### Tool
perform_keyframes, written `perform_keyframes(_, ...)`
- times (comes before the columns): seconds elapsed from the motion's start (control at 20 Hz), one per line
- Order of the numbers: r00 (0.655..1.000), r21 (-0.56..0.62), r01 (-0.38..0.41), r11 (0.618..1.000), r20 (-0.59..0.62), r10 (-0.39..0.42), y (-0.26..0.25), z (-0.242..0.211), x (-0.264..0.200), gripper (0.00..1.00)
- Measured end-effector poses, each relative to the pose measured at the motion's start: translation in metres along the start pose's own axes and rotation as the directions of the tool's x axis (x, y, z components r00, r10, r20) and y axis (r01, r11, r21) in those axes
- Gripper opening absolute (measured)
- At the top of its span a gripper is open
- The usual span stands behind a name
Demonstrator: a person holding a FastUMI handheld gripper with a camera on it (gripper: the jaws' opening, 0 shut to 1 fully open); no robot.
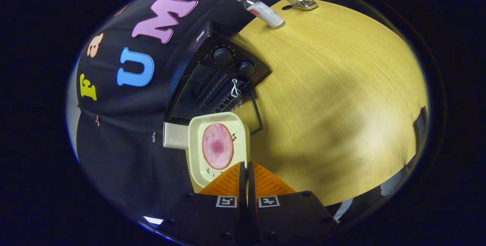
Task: Open the toaster oven, put the food inside, and close the toaster oven door.
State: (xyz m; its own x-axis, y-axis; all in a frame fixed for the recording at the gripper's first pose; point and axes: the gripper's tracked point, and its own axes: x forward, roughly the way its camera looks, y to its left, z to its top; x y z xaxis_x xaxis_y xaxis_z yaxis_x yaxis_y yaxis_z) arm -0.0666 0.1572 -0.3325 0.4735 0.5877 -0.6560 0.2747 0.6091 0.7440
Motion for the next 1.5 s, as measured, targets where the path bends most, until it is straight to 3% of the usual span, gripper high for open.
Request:
perform_keyframes(0.25, 0.997, 0.115, 0.017, 0.993, 0.077, -0.026, 0.042, 0.001, 0.051, 0.06)
perform_keyframes(0.5, 0.970, 0.320, 0.046, 0.946, 0.213, -0.119, 0.064, 0.027, 0.096, 0.06)
perform_keyframes(0.7, 0.943, 0.477, 0.063, 0.877, 0.259, -0.208, 0.077, 0.042, 0.125, 0.06)
perform_keyframes(1.0, 0.910, 0.671, 0.049, 0.740, 0.276, -0.310, 0.089, 0.056, 0.159, 0.06)
perform_keyframes(1.25, 0.876, 0.727, 0.021, 0.686, 0.318, -0.364, 0.094, 0.071, 0.178, 0.06)
perform_keyframes(1.5, 0.867, 0.750, 0.009, 0.661, 0.324, -0.379, 0.101, 0.074, 0.185, 0.07)
